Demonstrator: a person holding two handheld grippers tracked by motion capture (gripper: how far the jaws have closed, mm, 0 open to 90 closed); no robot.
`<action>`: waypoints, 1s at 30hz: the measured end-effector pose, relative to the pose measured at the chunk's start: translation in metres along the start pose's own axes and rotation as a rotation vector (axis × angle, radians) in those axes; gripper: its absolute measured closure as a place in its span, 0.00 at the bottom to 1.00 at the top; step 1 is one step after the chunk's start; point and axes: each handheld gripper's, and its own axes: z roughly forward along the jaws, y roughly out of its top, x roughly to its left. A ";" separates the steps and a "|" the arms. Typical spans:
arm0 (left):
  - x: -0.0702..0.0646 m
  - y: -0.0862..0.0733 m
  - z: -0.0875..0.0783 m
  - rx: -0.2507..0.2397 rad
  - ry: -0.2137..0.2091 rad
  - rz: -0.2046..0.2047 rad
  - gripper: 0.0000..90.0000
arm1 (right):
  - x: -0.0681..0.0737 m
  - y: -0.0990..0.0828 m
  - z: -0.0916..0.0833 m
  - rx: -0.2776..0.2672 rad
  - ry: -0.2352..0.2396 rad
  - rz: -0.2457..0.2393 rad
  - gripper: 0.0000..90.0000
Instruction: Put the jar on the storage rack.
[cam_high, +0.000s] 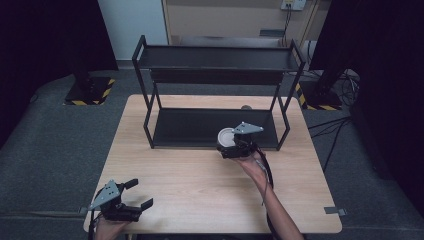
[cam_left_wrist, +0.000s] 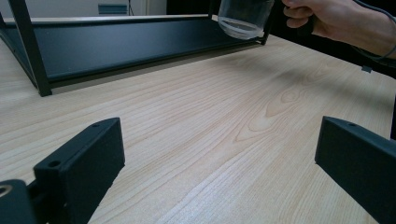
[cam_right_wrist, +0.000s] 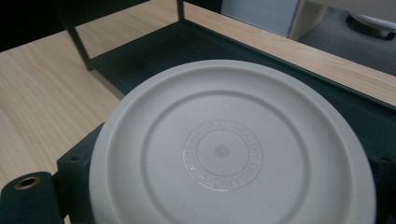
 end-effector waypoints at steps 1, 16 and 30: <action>0.000 0.000 0.000 0.000 0.000 0.000 0.00 | -0.001 0.000 0.001 0.001 -0.009 -0.001 0.11; 0.000 0.000 0.000 0.000 -0.002 0.000 0.00 | -0.025 -0.001 0.018 0.011 -0.112 0.042 0.11; 0.000 0.000 0.000 -0.002 -0.003 -0.001 0.00 | -0.044 0.002 0.035 0.006 -0.178 0.084 0.11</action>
